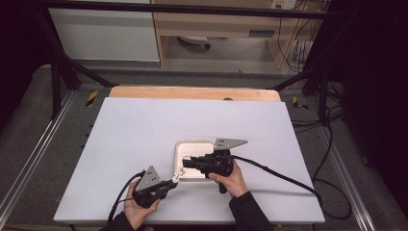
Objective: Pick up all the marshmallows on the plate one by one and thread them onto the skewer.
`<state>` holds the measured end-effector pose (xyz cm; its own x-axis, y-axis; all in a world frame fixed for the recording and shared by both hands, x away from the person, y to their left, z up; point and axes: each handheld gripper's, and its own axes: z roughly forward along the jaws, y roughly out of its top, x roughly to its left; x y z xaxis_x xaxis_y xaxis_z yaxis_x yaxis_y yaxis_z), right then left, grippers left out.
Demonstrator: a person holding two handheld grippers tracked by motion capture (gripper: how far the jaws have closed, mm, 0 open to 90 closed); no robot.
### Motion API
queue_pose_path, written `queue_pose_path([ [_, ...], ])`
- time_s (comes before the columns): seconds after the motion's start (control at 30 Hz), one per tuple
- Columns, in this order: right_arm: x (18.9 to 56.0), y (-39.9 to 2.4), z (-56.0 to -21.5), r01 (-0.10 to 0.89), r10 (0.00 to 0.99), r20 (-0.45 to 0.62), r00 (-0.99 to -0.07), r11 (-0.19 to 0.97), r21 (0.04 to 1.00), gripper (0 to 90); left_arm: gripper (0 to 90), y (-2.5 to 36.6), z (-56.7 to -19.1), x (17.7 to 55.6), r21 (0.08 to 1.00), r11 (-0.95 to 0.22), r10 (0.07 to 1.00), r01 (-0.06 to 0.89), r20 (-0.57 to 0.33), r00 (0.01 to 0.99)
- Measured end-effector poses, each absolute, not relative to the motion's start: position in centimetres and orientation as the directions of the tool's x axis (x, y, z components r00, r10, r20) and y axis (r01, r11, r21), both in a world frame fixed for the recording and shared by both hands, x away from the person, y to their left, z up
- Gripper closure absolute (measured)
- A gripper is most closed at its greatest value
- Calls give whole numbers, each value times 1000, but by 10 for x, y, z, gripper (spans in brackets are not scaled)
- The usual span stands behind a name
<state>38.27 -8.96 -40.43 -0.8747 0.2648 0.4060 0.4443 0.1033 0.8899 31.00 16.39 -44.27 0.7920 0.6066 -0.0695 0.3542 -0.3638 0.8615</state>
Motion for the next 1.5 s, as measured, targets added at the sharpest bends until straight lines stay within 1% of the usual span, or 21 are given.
queue_pose_path([
  [0.67, 381, -87, -409, 447, 270, 404, -874, 117, 887, 827, 887, 163, -444, 311, 858, -367, 599, 359, -77, 797],
  [0.73, 382, -86, -411, 448, 270, 405, -873, 121, 886, 827, 887, 163, -444, 311, 864, -354, 598, 357, -84, 797],
  [0.8, 381, -82, -418, 459, 270, 412, -870, 142, 877, 825, 887, 162, -441, 311, 865, -363, 602, 346, -66, 796],
  [0.83, 381, -82, -419, 468, 269, 423, -866, 135, 873, 823, 887, 163, -441, 311, 873, -341, 603, 347, -80, 794],
  [0.87, 382, -82, -416, 452, 258, 411, -875, 129, 882, 820, 887, 164, -439, 311, 879, -329, 603, 347, -87, 793],
  [0.93, 382, -83, -412, 434, 247, 398, -883, 111, 894, 812, 886, 165, -436, 311, 881, -332, 608, 338, -74, 791],
  [1.0, 382, -84, -412, 440, 261, 399, -879, 123, 889, 791, 886, 164, -438, 311, 874, -341, 606, 346, -77, 792],
  [1.07, 381, -84, -412, 438, 288, 386, -877, 144, 887, 753, 886, 163, -439, 311, 870, -347, 605, 350, -77, 792],
  [1.1, 381, -85, -411, 434, 298, 378, -877, 148, 889, 710, 886, 164, -439, 311, 870, -347, 610, 350, -74, 789],
  [1.13, 381, -85, -410, 436, 295, 382, -876, 143, 888, 523, 886, 165, -439, 311, 867, -345, 617, 359, -78, 783],
  [1.17, 381, -86, -409, 445, 307, 392, -867, 126, 886, 488, 886, 167, -439, 313, 865, -342, 622, 366, -83, 779],
  [1.2, 381, -88, -405, 435, 323, 377, -868, 129, 891, 484, 886, 168, -440, 313, 866, -337, 625, 370, -88, 776],
  [1.3, 380, -94, -401, 426, 353, 353, -866, 154, 892, 372, 886, 170, -439, 314, 866, -333, 628, 373, -91, 773],
  [1.4, 381, -101, -401, 392, 404, 291, -867, 194, 899, 286, 886, 170, -439, 314, 865, -337, 625, 373, -90, 775],
  [1.5, 383, -109, -405, 400, 449, 276, -850, 209, 892, 215, 886, 170, -439, 315, 860, -340, 625, 380, -95, 775],
])
